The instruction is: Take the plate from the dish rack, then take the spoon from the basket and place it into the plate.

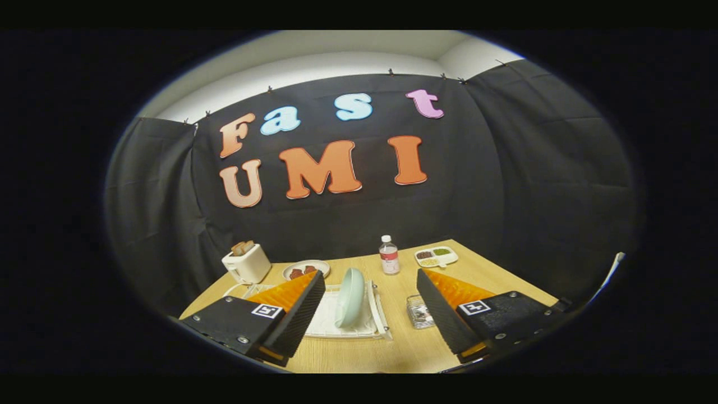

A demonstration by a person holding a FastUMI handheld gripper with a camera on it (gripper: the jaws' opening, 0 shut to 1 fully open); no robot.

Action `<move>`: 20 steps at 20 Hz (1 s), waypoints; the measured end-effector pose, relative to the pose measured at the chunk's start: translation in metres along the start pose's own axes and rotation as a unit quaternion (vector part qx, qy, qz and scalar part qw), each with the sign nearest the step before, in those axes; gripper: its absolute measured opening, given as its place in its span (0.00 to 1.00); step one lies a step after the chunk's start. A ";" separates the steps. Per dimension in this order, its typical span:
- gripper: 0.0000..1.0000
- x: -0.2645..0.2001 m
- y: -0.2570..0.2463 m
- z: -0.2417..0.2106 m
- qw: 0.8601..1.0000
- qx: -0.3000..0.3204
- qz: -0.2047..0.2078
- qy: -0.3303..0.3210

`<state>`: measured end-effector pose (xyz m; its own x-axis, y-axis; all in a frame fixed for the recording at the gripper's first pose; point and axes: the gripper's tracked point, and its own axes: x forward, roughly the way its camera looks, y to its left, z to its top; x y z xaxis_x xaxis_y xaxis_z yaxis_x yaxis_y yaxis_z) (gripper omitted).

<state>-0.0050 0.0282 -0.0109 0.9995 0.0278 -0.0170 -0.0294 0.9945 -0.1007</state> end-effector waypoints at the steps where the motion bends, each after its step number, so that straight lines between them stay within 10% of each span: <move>1: 0.98 0.001 0.001 0.000 1.000 -0.002 0.000 0.001; 20: 0.98 0.070 0.039 -0.042 0.997 -0.049 -0.002 0.062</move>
<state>0.0635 0.0648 -0.0574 0.9903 0.0054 -0.1387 -0.0332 0.9796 -0.1983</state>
